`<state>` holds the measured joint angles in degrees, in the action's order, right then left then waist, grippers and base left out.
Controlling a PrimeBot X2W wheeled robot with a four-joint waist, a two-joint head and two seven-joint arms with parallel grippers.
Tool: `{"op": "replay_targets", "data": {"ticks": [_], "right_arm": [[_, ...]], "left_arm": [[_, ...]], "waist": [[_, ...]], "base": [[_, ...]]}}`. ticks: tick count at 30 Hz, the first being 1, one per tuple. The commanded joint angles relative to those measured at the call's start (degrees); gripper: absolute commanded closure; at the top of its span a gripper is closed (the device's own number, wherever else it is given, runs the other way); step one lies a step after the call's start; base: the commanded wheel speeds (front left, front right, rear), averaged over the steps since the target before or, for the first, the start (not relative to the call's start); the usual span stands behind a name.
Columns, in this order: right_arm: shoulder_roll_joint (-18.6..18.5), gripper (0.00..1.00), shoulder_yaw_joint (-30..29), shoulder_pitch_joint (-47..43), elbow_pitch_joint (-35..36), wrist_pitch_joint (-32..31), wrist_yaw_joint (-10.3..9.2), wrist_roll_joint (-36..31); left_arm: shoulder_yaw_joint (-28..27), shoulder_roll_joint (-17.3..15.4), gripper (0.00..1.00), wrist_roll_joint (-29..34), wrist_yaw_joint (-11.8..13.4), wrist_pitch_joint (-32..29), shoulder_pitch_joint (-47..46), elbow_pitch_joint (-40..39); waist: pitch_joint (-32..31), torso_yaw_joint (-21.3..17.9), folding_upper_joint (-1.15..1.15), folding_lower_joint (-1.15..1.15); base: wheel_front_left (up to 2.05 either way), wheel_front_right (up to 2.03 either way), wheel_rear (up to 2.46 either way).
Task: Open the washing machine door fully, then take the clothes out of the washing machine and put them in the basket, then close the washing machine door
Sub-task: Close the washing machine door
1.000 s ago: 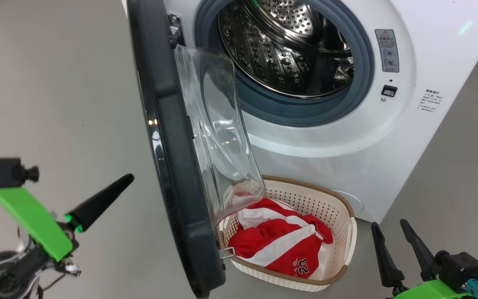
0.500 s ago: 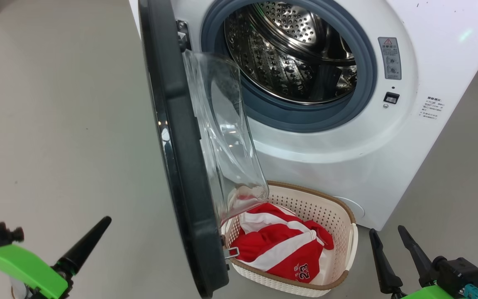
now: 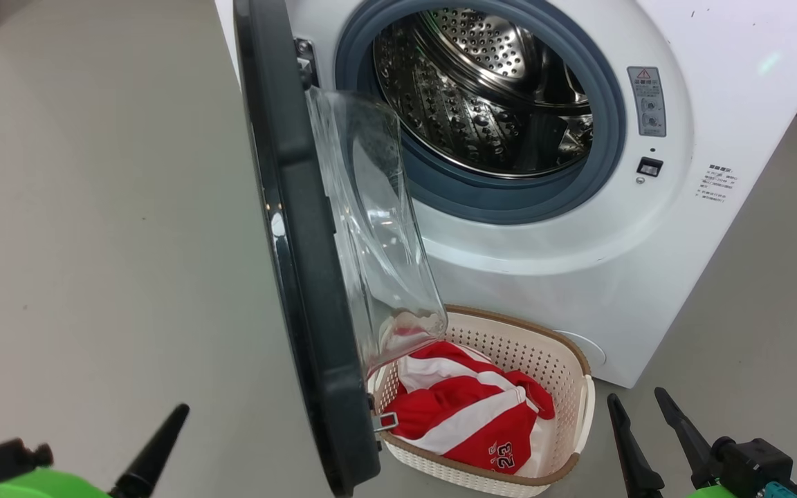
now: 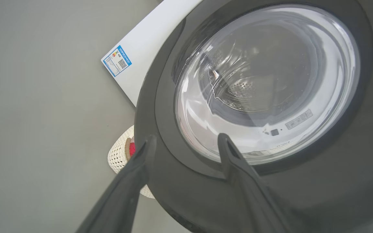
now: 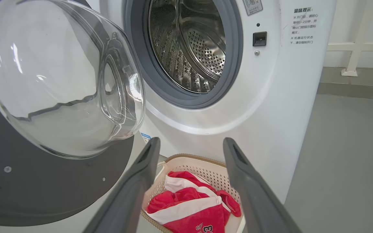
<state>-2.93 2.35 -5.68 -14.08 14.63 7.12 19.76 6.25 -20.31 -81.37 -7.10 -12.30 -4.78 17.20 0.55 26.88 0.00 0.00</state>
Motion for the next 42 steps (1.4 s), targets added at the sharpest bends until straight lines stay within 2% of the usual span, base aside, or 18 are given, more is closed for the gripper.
{"op": "replay_targets", "data": {"ticks": [1,9,19,25,29,35,36,42], "right_arm": [[-0.5,0.00,1.2,1.3,1.1,0.4,0.36,-0.3],[-0.6,0.00,1.6,1.3,0.9,0.4,0.36,-0.2],[-0.7,0.00,2.0,1.1,0.8,0.4,0.36,-0.1],[-0.8,0.00,2.0,1.3,0.8,0.4,0.36,0.0],[-0.8,0.00,1.8,1.3,0.9,0.4,0.36,-0.1],[-0.8,0.00,1.8,1.3,0.9,0.4,0.36,-0.1],[-0.7,0.00,1.8,1.3,0.9,0.4,0.36,-0.1],[-0.8,0.00,1.7,1.3,0.9,0.4,0.36,-0.2]], "left_arm": [[-1.4,-1.4,0.00,1.4,-0.4,1.5,-0.9,-0.6],[3.4,-0.7,0.00,4.9,-0.4,11.6,0.6,2.4],[11.1,-2.3,0.00,10.8,-0.4,23.6,0.6,7.4],[13.9,-1.8,0.00,16.1,-0.4,27.1,-1.0,11.9],[8.2,0.0,0.00,23.0,-0.4,27.3,-1.7,12.5],[-1.7,4.7,0.00,39.0,-0.4,27.3,0.1,9.3],[-4.1,6.0,0.00,44.9,-0.4,27.3,0.7,7.5],[-9.8,10.5,0.00,58.7,-0.4,27.3,2.8,1.4]], "waist": [[0.0,-0.1,0.00,0.00],[-0.4,-0.4,0.00,0.00],[-0.7,-0.6,0.00,0.00],[-0.5,-0.6,0.00,0.00],[-0.4,-0.5,0.00,0.00],[-0.3,-0.7,0.00,0.00],[-0.2,-0.8,0.00,0.00],[-0.2,-1.0,0.00,0.00]], "base": [[0.00,0.00,0.00],[0.00,0.00,0.00],[0.00,0.00,0.00],[0.00,0.00,0.00],[0.00,0.00,0.00],[0.00,0.00,0.00],[0.00,0.00,0.00],[0.00,0.00,0.00]]}}
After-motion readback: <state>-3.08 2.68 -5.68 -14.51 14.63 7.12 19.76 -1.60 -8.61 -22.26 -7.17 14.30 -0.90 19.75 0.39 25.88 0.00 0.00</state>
